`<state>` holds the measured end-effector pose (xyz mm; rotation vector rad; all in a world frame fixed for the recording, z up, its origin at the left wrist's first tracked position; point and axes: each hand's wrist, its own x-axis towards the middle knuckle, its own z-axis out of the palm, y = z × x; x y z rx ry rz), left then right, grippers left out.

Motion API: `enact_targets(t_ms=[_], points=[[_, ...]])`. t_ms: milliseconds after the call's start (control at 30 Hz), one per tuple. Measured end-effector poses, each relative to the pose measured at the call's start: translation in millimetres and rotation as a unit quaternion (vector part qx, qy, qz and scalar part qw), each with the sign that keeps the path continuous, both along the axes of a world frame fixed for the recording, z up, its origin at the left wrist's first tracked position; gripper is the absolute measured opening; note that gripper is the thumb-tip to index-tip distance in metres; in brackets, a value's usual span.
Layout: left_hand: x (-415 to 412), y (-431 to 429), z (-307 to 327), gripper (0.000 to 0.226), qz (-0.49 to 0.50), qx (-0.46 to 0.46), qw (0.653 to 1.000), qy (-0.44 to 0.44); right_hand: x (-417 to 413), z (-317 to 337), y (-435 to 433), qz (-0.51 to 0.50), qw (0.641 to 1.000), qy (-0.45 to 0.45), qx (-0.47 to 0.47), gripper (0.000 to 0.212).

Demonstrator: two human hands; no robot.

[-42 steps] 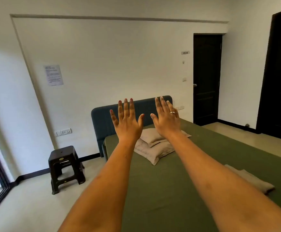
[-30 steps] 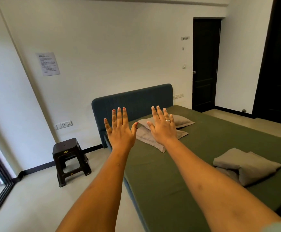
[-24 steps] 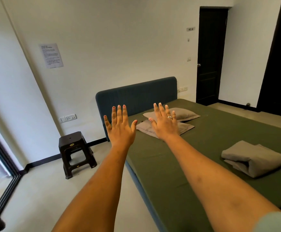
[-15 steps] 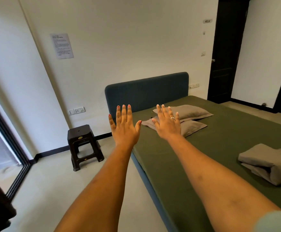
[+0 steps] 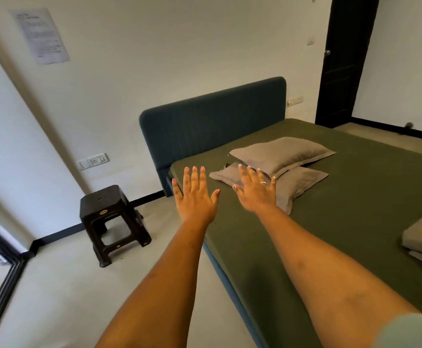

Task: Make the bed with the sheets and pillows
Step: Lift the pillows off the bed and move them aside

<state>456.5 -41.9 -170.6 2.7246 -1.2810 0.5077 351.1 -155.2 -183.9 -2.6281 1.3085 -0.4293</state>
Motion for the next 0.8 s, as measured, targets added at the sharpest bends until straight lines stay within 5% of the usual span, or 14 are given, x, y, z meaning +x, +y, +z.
enact_targets(t_ms=[333, 800], points=[[88, -158, -31, 0.071, -0.037, 0.035, 0.995, 0.09, 69, -27, -161, -0.061, 0.992, 0.065, 0.088, 0.065], [238, -425, -117, 0.068, -0.159, 0.145, 0.96, 0.179, 179, -103, -400, -0.201, 0.958, 0.012, 0.204, 0.062]])
